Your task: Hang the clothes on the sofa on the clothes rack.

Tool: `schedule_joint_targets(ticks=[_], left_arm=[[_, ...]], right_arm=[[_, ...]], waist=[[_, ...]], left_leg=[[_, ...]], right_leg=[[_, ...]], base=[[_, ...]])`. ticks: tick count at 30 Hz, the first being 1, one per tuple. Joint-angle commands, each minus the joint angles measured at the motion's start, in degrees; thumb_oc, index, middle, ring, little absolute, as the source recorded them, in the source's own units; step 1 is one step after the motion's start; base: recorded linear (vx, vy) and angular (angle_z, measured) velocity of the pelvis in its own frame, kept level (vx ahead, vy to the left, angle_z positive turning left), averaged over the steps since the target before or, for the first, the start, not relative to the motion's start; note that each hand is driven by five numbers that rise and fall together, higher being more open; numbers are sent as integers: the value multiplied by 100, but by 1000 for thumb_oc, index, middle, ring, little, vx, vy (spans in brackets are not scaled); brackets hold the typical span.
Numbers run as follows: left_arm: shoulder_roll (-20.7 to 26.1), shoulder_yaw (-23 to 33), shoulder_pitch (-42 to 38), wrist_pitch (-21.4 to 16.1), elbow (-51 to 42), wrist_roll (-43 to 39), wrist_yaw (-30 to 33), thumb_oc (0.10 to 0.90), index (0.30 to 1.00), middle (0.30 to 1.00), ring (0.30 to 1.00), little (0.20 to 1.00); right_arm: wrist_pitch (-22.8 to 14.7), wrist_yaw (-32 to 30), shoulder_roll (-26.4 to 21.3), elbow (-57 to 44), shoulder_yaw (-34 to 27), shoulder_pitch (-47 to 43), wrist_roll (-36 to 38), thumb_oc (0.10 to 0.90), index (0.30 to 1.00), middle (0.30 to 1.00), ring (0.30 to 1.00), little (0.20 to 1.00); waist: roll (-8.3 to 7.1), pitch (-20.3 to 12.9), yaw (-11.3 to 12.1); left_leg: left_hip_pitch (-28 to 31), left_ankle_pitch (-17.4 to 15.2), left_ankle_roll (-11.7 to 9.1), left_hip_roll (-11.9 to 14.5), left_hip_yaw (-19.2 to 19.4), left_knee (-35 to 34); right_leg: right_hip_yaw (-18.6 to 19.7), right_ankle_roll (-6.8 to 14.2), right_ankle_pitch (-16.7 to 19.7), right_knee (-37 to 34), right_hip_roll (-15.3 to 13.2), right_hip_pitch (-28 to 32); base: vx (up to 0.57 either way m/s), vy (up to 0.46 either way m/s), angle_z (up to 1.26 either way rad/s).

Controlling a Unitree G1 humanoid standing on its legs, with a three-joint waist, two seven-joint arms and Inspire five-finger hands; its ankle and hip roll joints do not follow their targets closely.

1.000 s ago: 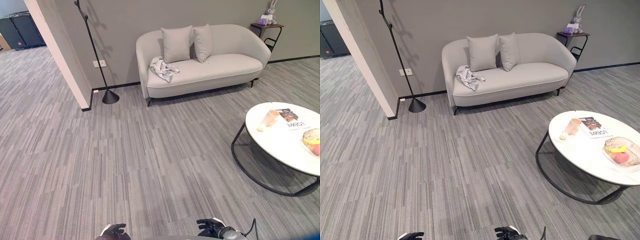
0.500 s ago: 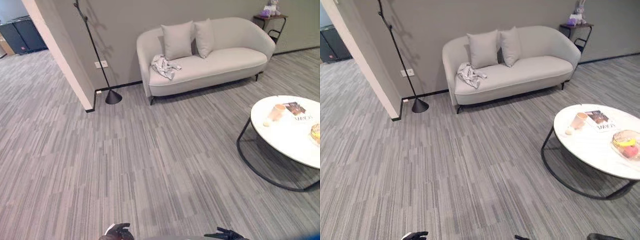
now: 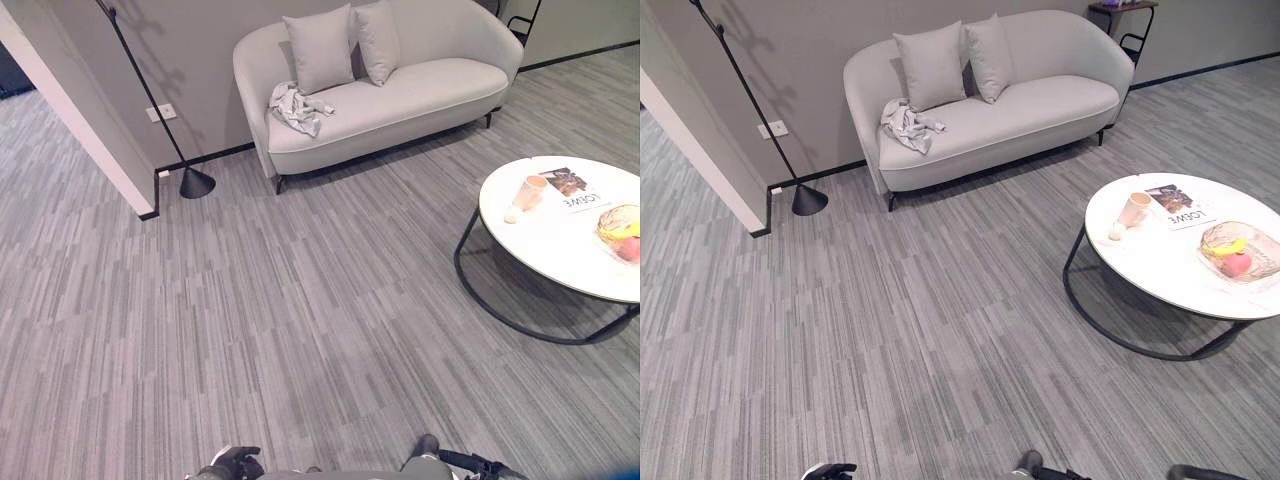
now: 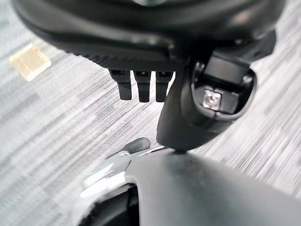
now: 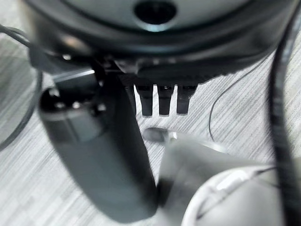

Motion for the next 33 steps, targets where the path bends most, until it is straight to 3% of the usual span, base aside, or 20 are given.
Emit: schedule_joint_targets(ticks=[1, 2, 6, 7, 10, 11, 13, 15, 16, 17, 20, 21, 22, 24, 26, 27, 28, 29, 31, 33], left_arm=[[-325, -232, 97, -154, 66, 505, -382, 800, 900, 900, 900, 900], [-308, -257, 103, -156, 86, 588, -435, 800, 900, 900, 900, 900], [-274, -184, 101, -140, 73, 613, -441, 800, 900, 900, 900, 900], [-225, -107, 114, -164, -1, 488, -345, 800, 900, 900, 900, 900], [-182, -12, -46, -255, -250, 228, -177, 800, 900, 900, 900, 900], [-181, -5, -45, -255, -251, 228, -175, 800, 900, 900, 900, 900], [-127, 149, -128, -303, -389, 43, 1, 800, 900, 900, 900, 900], [-43, 342, -172, -367, -519, -154, 182, 800, 900, 900, 900, 900], [-18, 356, -180, -423, -590, -196, 226, 800, 900, 900, 900, 900], [79, 540, -128, -476, -776, -412, 323, 800, 900, 900, 900, 900], [130, 768, -61, -475, -789, -611, 404, 800, 900, 900, 900, 900], [165, 1380, 71, -461, -426, -951, 543, 800, 900, 900, 900, 900], [166, 1387, 69, -468, -416, -950, 541, 800, 900, 900, 900, 900], [154, 1599, 139, -426, -166, -1066, 490, 800, 900, 900, 900, 900], [147, 1744, 190, -400, 75, -1100, 458, 800, 900, 900, 900, 900], [137, 1833, 231, -354, 240, -1109, 431, 800, 900, 900, 900, 900], [156, 2114, 474, -240, 446, -1168, 329, 800, 900, 900, 900, 900], [172, 2201, 537, -195, 516, -1192, 300, 800, 900, 900, 900, 900], [237, 2221, 571, -180, 578, -1201, 258, 800, 900, 900, 900, 900], [299, 2018, 524, -235, 445, -1019, 275, 800, 900, 900, 900, 900]], right_arm=[[396, 59, 301, 726, 160, 257, -381, 800, 900, 900, 900, 900], [412, 134, 345, 756, 134, 318, -411, 800, 900, 900, 900, 900], [431, 235, 402, 762, 256, 298, -566, 800, 900, 900, 900, 900], [315, 207, 422, 651, 556, 270, -860, 800, 900, 900, 900, 900], [121, 186, 434, 303, 1088, 34, -1035, 800, 900, 900, 900, 900], [121, 182, 437, 300, 1095, 34, -1032, 800, 900, 900, 900, 900], [-50, 165, 473, -111, 1455, -71, -1086, 800, 900, 900, 900, 900], [-151, 40, 365, -465, 1733, -262, -1346, 800, 900, 900, 900, 900], [-184, -20, 328, -621, 1889, -362, -1469, 800, 900, 900, 900, 900], [-250, -70, 311, -991, 2130, -478, -1631, 800, 900, 900, 900, 900], [-291, -65, 345, -1108, 2225, -464, -1612, 800, 900, 900, 900, 900], [-350, 135, 539, -1314, 2541, -383, -1803, 800, 900, 900, 900, 900], [-351, 135, 543, -1314, 2547, -383, -1805, 800, 900, 900, 900, 900], [-388, 248, 713, -1367, 2770, -357, -1915, 800, 900, 900, 900, 900], [-423, 359, 868, -1323, 2818, -296, -1800, 800, 900, 900, 900, 900], [-435, 388, 986, -1266, 2811, -262, -1666, 800, 900, 900, 900, 900], [-427, 590, 1226, -1250, 2871, -62, -1491, 800, 900, 900, 900, 900], [-423, 618, 1277, -1218, 2831, -50, -1431, 800, 900, 900, 900, 900], [-393, 655, 1333, -1144, 2740, 29, -1422, 800, 900, 900, 900, 900], [-393, 667, 1297, -1097, 2671, 70, -1447, 800, 900, 900, 900, 900]], waist=[[-75, -39, 91], [-214, -161, 77], [-241, -299, 5], [-147, -382, -55], [-41, -392, 72], [-18, -397, 67], [-84, -280, 192], [-260, -68, 326], [-344, 4, 408], [-463, 85, 567], [-537, 54, 630], [-613, 22, 959], [-625, 15, 945], [-615, 69, 1234], [-687, 169, 1410], [-701, 202, 1453], [-830, 73, 1601], [-937, 36, 1669], [-1184, -37, 1647], [-1302, -175, 1604]], left_leg=[[526, -671, -139, 1, -103, -40], [680, -846, -214, -6, -157, 2], [761, -759, -365, 222, -112, 73], [689, -334, -589, 717, -204, 408], [154, 530, -991, 1324, -163, 1752], [125, 505, -1013, 1366, -173, 1802], [-440, 1160, -1094, 1641, -182, 3087], [-888, 1269, -908, 1940, 67, 3719], [-1087, 1042, -855, 1887, 209, 3738], [-1556, 451, -745, 1620, 468, 3433], [-1741, 270, -644, 1500, 672, 2938], [-2561, 1018, -596, 985, 891, 1127], [-2528, 1082, -604, 964, 891, 1032], [-2796, 1634, -700, 800, 557, 39], [-3261, 1766, -836, 858, 300, -92], [-3338, 1832, -880, 918, 391, -92], [-3036, 1969, -627, 907, 607, -56], [-2993, 2007, -585, 816, 567, 39], [-2910, 1686, -363, 633, 655, 514], [-2800, 1444, -182, 433, 771, 608]], right_leg=[[636, 67, 829, -153, -553, -309], [625, 75, 908, -183, -499, -230], [373, 75, 968, -204, -319, -158], [360, 12, 851, -196, 86, -99], [197, -275, 260, -218, 708, 111], [188, -294, 242, -218, 747, 108], [125, -636, -196, -218, 1027, 309], [55, -849, -473, -218, 1174, 554], [113, -853, -574, -218, 1198, 626], [202, -821, -692, -218, 1190, 709], [184, -771, -770, -218, 1138, 710], [173, -831, -1123, -218, 1554, 999], [167, -838, -1131, -218, 1551, 994], [238, -866, -1320, -218, 1811, 1172], [320, -993, -1528, -218, 1978, 1407], [304, -1038, -1615, -218, 2086, 1541], [416, -1071, -1750, -218, 2315, 1958], [508, -1108, -1810, -218, 2345, 2137], [496, -994, -1867, 166, 2125, 2312], [437, -826, -1675, 626, 1879, 2277]], base=[[663, -293, -7], [483, -227, -1], [396, -227, 10], [429, -315, -10], [487, -397, -16], [260, -219, -21], [227, -265, -27], [254, -291, -36], [364, -194, -26], [280, -72, -9], [267, 36, 15], [374, 47, 13], [487, 68, 54], [251, 47, 56], [345, 33, -24], [796, 159, 10], [780, 182, 39], [801, 228, 29], [620, 287, -21], [488, 379, -8]])
